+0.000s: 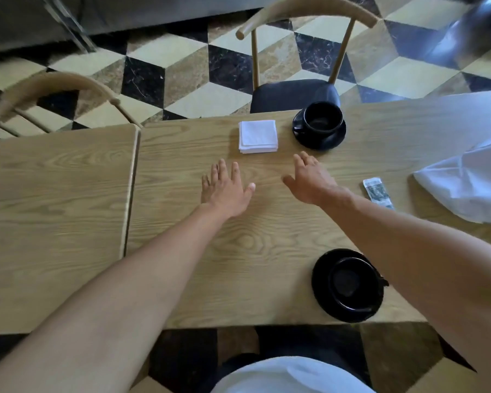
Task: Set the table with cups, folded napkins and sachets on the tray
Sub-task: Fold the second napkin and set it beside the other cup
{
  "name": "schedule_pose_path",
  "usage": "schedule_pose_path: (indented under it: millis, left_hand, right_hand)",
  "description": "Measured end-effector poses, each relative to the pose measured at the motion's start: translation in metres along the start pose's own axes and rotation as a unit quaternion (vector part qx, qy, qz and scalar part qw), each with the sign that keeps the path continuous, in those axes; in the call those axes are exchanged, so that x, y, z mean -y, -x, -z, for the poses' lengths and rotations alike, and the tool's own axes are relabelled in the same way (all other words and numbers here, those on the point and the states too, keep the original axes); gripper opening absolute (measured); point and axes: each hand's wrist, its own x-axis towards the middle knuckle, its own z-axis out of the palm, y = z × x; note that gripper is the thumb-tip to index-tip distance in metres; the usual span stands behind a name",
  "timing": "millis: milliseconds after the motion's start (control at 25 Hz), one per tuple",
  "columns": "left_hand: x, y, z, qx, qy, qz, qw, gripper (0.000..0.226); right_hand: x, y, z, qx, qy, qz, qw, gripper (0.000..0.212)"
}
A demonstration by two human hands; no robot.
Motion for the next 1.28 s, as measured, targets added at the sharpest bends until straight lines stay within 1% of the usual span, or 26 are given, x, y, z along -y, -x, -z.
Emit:
schedule_pose_path:
  millis: [120,280,520,640,760,840,960,1080,1160,1200,1280]
  left_hand:
    - [-0.019,0.041,0.001,-0.016,0.017,-0.003,1.000,0.077]
    - [-0.055,0.086,-0.007,-0.042,0.020,-0.034,0.998,0.077]
    - [-0.127,0.128,-0.016,-0.029,0.007,-0.076,0.997,0.074]
    - [-0.172,0.132,-0.026,-0.030,-0.002,-0.104,0.994,0.071]
    - [-0.227,0.119,-0.035,-0.041,-0.017,-0.133,0.990,0.065]
    - [-0.275,0.107,-0.044,-0.040,-0.027,-0.157,0.986,0.059]
    - [-0.358,0.088,-0.057,-0.026,-0.015,-0.178,0.984,0.051]
    - [-0.440,0.076,-0.070,-0.007,-0.008,-0.195,0.981,0.053]
    - [-0.482,0.070,-0.076,-0.002,0.003,-0.200,0.980,0.052]
    - [-0.498,0.068,-0.078,0.004,0.015,-0.200,0.980,0.051]
    - [-0.526,0.063,-0.081,0.026,0.036,-0.197,0.979,0.050]
  right_hand:
    - [-0.018,0.048,0.012,-0.011,0.026,0.001,1.000,0.073]
    - [-0.051,0.109,0.020,-0.033,0.053,-0.009,0.998,0.070]
    - [-0.116,0.175,0.041,-0.061,0.044,-0.048,0.996,0.066]
    - [-0.166,0.192,0.053,-0.065,0.038,-0.074,0.994,0.065]
    - [-0.226,0.199,0.066,-0.075,0.019,-0.106,0.991,0.063]
    - [-0.274,0.199,0.073,-0.087,-0.002,-0.112,0.990,0.059]
    - [-0.348,0.190,0.088,-0.120,-0.051,-0.109,0.985,0.054]
    - [-0.421,0.177,0.107,-0.179,-0.121,-0.143,0.966,0.043]
    - [-0.457,0.169,0.111,-0.212,-0.161,-0.168,0.949,0.039]
    - [-0.469,0.165,0.112,-0.223,-0.181,-0.194,0.938,0.042]
    - [-0.488,0.154,0.116,-0.221,-0.236,-0.269,0.907,0.057]
